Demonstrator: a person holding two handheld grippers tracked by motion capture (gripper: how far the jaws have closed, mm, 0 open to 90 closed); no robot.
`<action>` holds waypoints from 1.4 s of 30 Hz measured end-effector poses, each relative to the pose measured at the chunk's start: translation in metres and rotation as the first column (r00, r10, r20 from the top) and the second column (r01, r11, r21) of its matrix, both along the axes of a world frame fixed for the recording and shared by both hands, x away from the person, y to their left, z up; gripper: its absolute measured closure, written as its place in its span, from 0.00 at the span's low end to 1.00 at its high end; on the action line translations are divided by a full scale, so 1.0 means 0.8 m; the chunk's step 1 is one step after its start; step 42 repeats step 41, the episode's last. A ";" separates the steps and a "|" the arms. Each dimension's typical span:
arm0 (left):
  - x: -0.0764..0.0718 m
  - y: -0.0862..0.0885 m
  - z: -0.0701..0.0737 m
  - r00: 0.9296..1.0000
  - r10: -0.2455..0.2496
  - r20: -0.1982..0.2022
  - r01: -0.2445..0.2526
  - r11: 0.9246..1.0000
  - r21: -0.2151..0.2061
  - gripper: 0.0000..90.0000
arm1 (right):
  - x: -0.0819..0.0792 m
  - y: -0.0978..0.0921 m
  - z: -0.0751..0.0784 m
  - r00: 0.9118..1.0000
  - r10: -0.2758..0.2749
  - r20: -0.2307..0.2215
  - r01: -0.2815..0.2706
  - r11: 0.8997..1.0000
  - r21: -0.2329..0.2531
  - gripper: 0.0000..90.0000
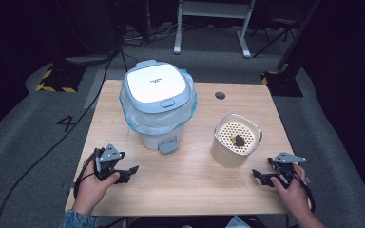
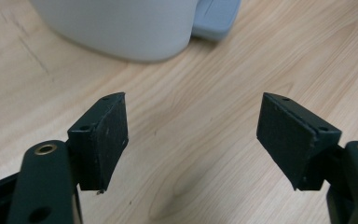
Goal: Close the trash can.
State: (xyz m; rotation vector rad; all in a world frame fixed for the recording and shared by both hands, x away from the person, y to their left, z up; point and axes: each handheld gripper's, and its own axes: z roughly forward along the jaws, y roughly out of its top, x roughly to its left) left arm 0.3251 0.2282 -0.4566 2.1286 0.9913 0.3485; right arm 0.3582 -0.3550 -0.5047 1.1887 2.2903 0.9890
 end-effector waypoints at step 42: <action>-0.003 0.008 -0.061 0.992 0.122 -0.018 -0.120 0.989 0.083 0.09 | 0.000 0.000 0.000 1.000 0.000 0.000 0.000 1.000 0.000 0.12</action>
